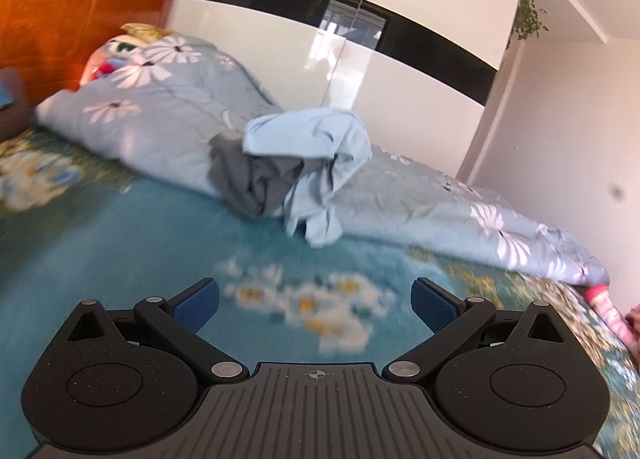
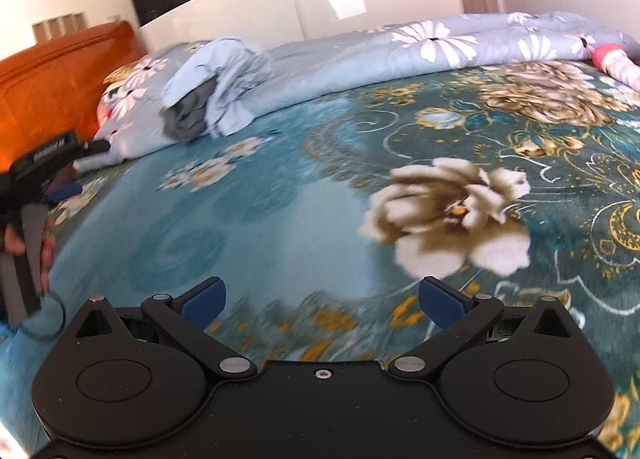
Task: Fold clothes
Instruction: 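Move the left gripper toward the light-blue T-shirt on the pillow, then close the left gripper on the light-blue T-shirt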
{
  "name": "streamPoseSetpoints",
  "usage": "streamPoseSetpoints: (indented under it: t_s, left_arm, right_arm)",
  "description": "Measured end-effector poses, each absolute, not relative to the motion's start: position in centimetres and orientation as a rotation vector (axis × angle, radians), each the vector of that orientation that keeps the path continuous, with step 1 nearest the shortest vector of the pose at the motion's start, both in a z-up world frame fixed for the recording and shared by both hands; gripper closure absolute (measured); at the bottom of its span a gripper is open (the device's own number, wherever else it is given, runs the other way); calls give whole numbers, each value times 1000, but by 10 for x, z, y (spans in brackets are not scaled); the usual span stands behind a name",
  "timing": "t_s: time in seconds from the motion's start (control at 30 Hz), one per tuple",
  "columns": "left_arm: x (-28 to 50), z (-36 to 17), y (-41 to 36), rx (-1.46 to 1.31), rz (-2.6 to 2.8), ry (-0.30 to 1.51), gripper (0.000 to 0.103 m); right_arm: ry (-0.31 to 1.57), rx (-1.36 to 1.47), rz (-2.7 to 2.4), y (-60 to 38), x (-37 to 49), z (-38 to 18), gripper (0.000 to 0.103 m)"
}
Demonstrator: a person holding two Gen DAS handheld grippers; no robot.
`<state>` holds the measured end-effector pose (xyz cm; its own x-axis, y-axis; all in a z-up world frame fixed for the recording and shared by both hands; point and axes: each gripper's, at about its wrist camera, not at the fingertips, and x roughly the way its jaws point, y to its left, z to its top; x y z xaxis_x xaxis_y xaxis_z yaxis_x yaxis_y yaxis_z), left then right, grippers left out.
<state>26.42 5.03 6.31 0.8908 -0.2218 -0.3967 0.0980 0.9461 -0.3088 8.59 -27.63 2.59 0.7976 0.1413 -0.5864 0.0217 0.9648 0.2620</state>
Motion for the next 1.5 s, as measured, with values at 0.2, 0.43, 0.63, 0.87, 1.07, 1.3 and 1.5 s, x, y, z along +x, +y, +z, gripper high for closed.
streamPoseSetpoints:
  t_s: [0.2,0.43,0.63,0.87,1.07,1.3,1.5]
  left_arm:
    - [365,72,40,-250,-159,422,0]
    - [464,79,60,-384,6,423,3]
    - [504,79,93,-654,74,350,3]
    - [525,61,100,-835,82,397,51]
    - [524,62,107,-888,59,385,102]
    - [521,80,118,-840,73,395,94]
    - [519,64,129,-917,105,420,25]
  right_arm:
    - [628,194,54,-298,120,18,1]
    - [606,165,26,-320,138,12,1]
    - [597,153,15,-328,135,11,1]
    - [620,159,54,-324,136,3,1]
    - [636,133,82,-315,140,-1,1]
    - [641,141,82,-314,140,-1,1]
    - [644,134,89,-311,140,-2,1]
